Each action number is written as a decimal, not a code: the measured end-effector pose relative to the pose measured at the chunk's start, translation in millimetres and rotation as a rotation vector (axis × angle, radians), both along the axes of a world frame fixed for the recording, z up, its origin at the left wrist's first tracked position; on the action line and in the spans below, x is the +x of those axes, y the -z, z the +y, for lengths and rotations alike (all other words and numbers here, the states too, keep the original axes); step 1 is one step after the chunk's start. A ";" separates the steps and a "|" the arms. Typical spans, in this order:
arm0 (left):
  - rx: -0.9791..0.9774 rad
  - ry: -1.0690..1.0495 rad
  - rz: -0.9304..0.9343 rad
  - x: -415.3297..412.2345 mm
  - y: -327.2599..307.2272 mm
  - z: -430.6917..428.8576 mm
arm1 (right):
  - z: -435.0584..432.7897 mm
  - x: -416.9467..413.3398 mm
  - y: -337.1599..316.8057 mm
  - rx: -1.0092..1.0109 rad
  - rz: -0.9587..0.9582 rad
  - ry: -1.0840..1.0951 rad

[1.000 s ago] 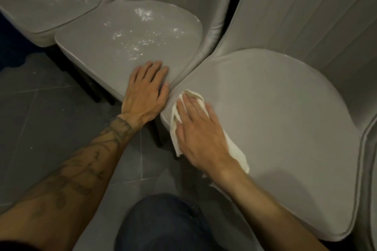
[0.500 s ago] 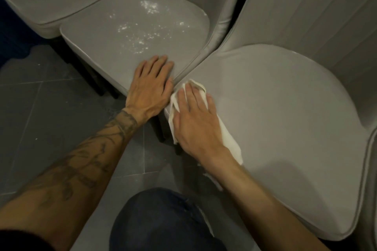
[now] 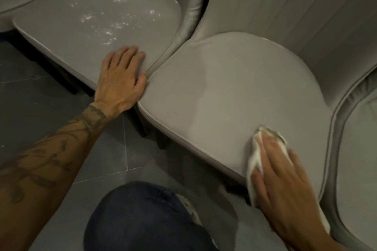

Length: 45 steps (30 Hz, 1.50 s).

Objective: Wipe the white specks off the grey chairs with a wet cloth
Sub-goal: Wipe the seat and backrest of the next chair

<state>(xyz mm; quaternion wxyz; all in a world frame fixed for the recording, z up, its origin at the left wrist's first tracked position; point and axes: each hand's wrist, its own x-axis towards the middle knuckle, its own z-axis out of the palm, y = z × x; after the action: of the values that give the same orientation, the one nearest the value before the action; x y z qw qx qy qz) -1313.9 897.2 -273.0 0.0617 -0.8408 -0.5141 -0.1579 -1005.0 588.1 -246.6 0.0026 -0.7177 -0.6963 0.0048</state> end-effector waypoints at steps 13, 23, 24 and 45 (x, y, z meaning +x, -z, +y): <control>-0.011 0.020 -0.044 4.1 -6.3 -3.3 | 117.5 -107.2 1.9 0.077 0.090 -0.138; 0.019 0.050 -0.015 2.7 -4.2 1.8 | 31.4 70.7 -8.2 0.111 0.093 0.372; 0.008 0.058 -0.013 2.0 -4.1 3.2 | 55.2 74.8 -11.7 0.103 0.082 0.382; -0.206 0.199 -0.113 120.8 -23.6 47.5 | 268.6 114.1 -9.0 0.153 0.144 0.679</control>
<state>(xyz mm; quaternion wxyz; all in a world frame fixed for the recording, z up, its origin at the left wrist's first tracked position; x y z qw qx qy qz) -1193.1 944.8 -249.4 -0.0697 -0.8792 -0.4445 -0.1568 -890.9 856.7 -237.7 0.1070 -0.9039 -0.4142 0.0021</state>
